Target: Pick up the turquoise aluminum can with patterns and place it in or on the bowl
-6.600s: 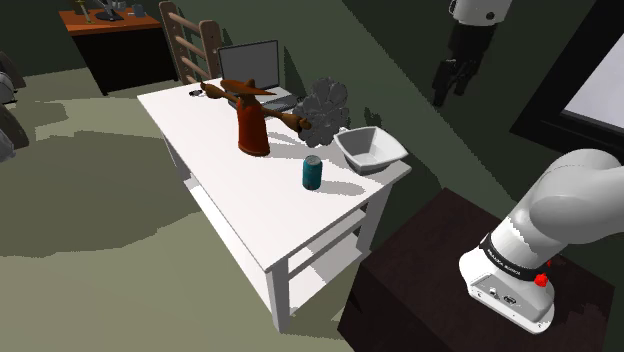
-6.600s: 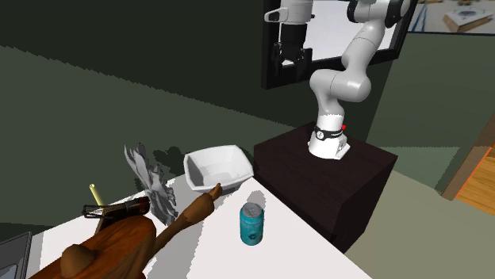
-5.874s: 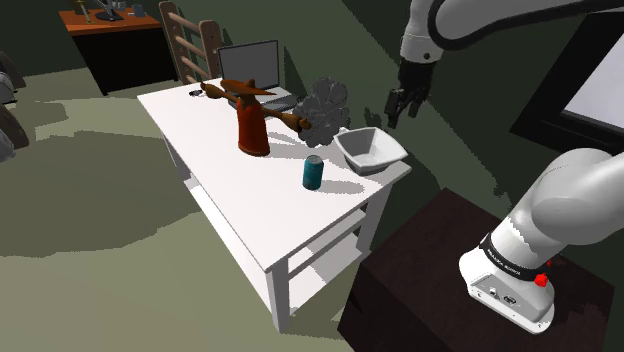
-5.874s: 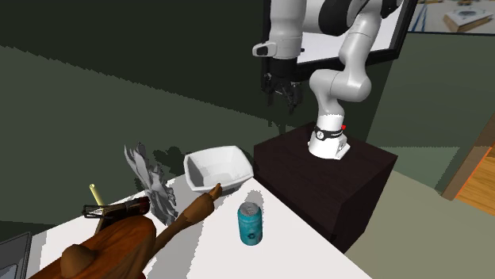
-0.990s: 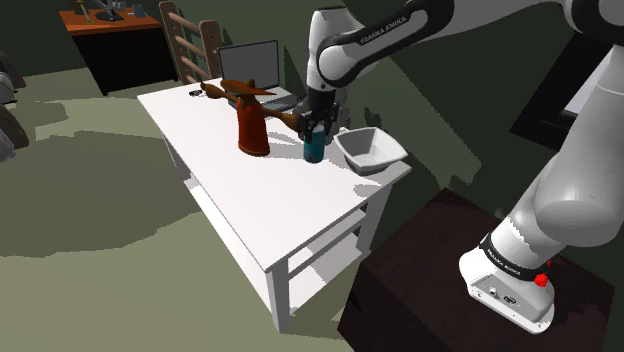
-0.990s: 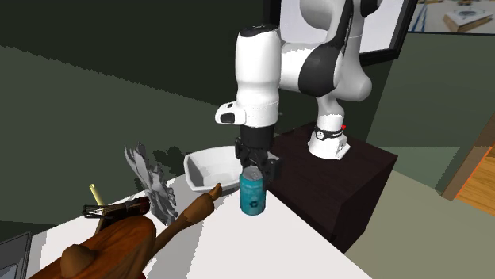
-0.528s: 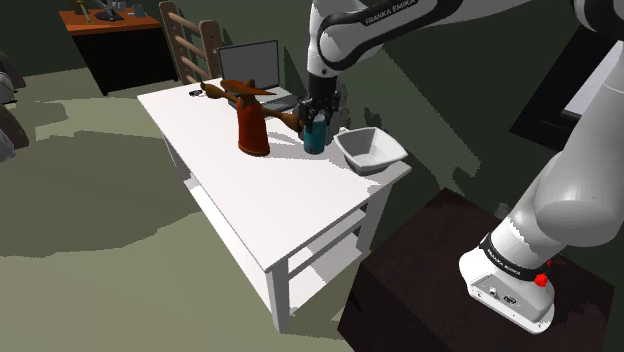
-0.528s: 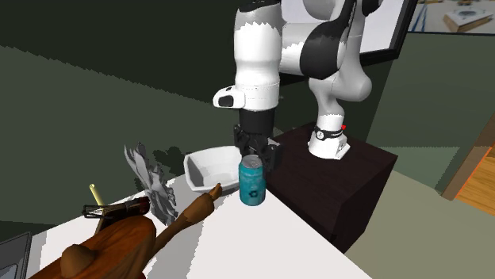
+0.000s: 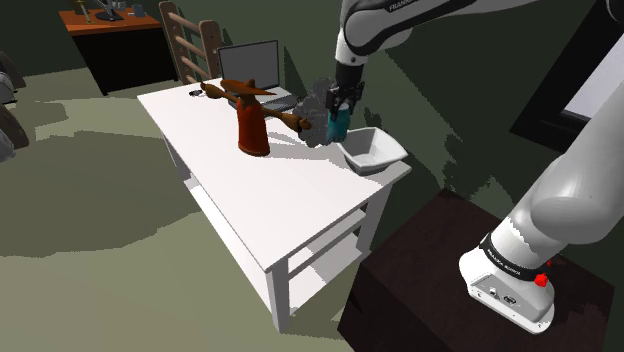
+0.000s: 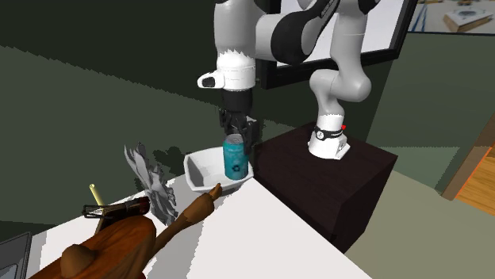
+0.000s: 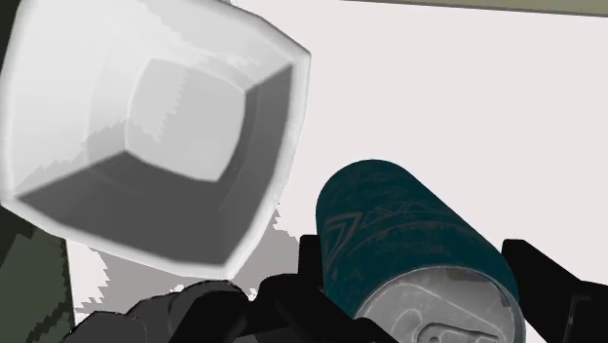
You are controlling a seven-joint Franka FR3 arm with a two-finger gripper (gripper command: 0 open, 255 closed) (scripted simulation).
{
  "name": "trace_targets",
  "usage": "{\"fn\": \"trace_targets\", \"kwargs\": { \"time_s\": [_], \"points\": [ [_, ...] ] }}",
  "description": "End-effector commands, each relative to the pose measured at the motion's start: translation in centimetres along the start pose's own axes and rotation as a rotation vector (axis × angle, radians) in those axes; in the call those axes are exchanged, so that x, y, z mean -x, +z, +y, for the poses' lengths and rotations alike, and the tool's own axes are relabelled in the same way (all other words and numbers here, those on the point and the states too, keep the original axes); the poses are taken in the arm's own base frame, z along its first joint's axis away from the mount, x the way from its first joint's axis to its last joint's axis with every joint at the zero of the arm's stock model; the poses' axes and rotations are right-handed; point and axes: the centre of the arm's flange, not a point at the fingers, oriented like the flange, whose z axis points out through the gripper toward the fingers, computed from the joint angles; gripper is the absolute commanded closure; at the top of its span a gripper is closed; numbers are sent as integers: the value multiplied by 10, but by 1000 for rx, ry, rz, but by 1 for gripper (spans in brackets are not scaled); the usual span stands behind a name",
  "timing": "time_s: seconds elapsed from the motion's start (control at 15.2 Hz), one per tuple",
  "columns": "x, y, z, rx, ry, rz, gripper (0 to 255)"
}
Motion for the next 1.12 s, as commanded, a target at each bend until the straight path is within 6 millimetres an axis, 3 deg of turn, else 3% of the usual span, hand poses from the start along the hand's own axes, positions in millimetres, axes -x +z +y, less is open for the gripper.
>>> {"fn": "trace_targets", "kwargs": {
  "time_s": [0.0,0.73,1.06],
  "points": [
    [7,-5,26,0,-2,1,255],
    [34,-27,170,0,-2,1,255],
    [35,-1,171,0,-2,1,255]
  ]
}}
